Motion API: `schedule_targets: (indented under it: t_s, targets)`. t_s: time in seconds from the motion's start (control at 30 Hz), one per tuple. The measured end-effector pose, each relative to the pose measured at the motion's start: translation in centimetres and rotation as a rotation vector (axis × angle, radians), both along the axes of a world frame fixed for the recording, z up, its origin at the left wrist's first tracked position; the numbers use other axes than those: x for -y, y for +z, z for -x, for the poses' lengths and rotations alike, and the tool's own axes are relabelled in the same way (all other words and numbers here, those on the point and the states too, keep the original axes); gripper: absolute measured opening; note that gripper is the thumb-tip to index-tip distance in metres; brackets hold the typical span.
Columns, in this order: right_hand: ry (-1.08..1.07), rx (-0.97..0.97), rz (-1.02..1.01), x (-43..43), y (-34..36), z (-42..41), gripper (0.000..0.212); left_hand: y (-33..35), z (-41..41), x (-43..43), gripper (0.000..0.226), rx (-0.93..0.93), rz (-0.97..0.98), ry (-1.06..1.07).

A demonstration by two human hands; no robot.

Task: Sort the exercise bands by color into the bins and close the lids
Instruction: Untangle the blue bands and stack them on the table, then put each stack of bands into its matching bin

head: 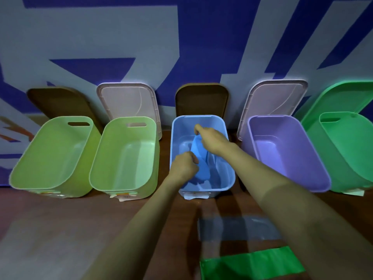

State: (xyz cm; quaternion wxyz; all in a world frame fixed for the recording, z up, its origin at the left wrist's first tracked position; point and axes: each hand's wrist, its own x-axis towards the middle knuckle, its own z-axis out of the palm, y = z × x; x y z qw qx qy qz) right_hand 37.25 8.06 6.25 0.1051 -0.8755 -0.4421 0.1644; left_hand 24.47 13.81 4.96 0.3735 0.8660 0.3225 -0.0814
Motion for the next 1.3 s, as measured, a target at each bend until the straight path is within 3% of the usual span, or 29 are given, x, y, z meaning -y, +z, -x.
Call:
schedule_targets:
  t_s: [0.23, 0.43, 0.63, 0.73, 0.9, 1.0, 1.13, 1.3]
  targets:
    - [0.081, -0.039, 0.129, -1.6, -2.9, -1.8, 0.032, -2.5, -3.5, -0.7, 0.029, -0.27, -0.063, -0.175]
    - [0.153, 0.017, 0.149, -2.7, -4.3, -1.5, 0.024, -4.7, -3.5, -0.4, 0.03, -0.383, -0.162, -0.263]
    - [0.221, 0.163, 0.158, -2.9, -5.7, -1.7, 0.044, -4.6, -2.6, 0.1, 0.035, -0.459, -0.227, -0.381]
    - [0.208, 0.206, 0.155, -2.7, -5.2, -1.6, 0.043, -4.2, -2.3, 0.4, 0.034, -0.479, -0.261, -0.396]
    - [0.16, 0.265, 0.066, -0.9, -3.3, -0.6, 0.036, -2.4, -1.2, 0.7, 0.031, -0.27, -0.257, -0.201]
    - [0.102, 0.285, -0.091, 1.5, -1.4, 0.6, 0.03, -0.8, 0.5, 1.5, 0.032, -0.055, -0.394, -0.106]
    - [0.039, 0.361, -0.382, 6.2, 0.8, 3.9, 0.021, 0.2, 3.6, 3.6, 0.028, 0.32, -0.72, -0.095]
    - [-0.058, 0.385, -0.541, 12.0, 0.6, 9.3, 0.019, -0.3, 8.1, 7.6, 0.032, 0.527, -0.745, -0.062]
